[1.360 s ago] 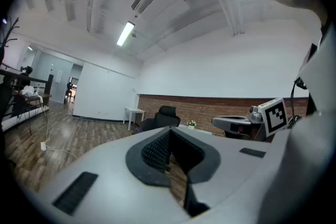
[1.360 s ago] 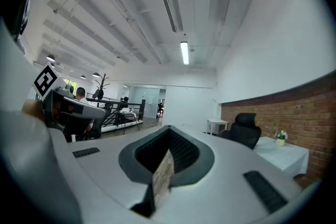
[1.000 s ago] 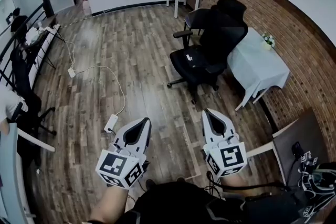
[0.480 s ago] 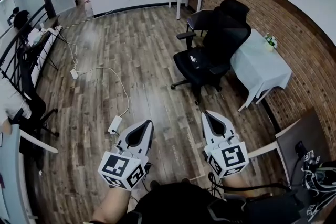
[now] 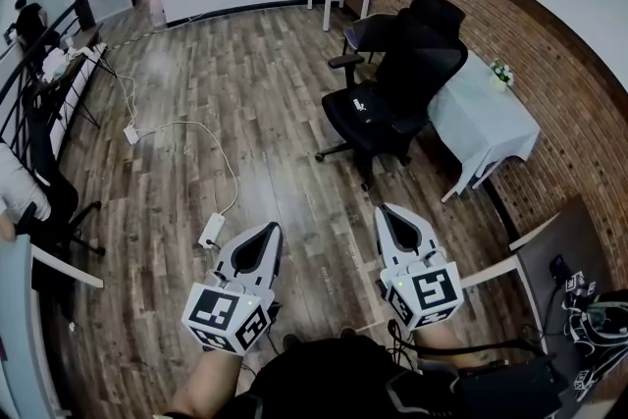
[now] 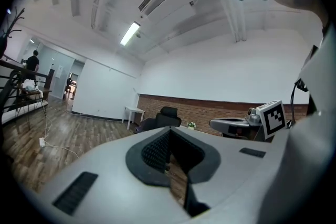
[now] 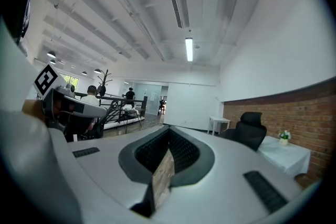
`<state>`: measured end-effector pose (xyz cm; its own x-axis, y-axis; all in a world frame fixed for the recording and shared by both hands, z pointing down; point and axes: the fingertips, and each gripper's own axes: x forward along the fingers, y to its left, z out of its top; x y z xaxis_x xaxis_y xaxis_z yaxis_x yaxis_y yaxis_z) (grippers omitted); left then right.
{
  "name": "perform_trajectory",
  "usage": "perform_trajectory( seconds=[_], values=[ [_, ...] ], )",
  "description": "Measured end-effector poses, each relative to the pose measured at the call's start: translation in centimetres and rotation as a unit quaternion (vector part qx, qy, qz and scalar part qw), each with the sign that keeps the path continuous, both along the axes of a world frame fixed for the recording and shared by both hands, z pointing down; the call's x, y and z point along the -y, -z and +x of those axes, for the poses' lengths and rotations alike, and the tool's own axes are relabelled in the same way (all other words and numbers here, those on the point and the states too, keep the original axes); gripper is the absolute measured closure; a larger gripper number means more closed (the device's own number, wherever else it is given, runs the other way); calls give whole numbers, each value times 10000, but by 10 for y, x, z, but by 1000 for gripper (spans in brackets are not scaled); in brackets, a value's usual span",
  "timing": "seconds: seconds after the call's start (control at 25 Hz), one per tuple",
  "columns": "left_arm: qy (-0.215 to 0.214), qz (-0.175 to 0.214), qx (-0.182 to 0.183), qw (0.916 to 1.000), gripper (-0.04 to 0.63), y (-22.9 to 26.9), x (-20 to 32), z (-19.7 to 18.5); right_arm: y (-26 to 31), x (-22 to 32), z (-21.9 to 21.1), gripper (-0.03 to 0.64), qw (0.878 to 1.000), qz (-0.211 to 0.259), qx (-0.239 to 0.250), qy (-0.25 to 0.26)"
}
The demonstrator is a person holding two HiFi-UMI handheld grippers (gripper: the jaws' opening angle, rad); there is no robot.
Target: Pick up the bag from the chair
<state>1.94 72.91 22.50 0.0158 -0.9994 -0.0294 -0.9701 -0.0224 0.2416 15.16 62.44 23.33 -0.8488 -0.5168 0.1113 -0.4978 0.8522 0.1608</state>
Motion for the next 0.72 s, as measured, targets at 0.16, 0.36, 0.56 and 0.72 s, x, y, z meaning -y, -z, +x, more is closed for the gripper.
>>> perform_trajectory(
  seconds=[0.16, 0.36, 0.56, 0.72],
  values=[
    [33, -2, -21, 10000, 594, -5, -6, -15, -2, -5, -8, 604, 9999, -3, -20, -150],
    [-77, -11, -92, 9999, 594, -11, -7, -23, -5, -7, -15, 605, 9996, 62, -199, -194],
    [-93, 13, -177, 9998, 594, -16, 0, -34, -11, -2, -29, 604, 9995, 19, -260, -154],
    [11, 11, -150, 9999, 594, -17, 12, -48, -12, 15, -46, 604, 9997, 10, -220, -52]
  ],
)
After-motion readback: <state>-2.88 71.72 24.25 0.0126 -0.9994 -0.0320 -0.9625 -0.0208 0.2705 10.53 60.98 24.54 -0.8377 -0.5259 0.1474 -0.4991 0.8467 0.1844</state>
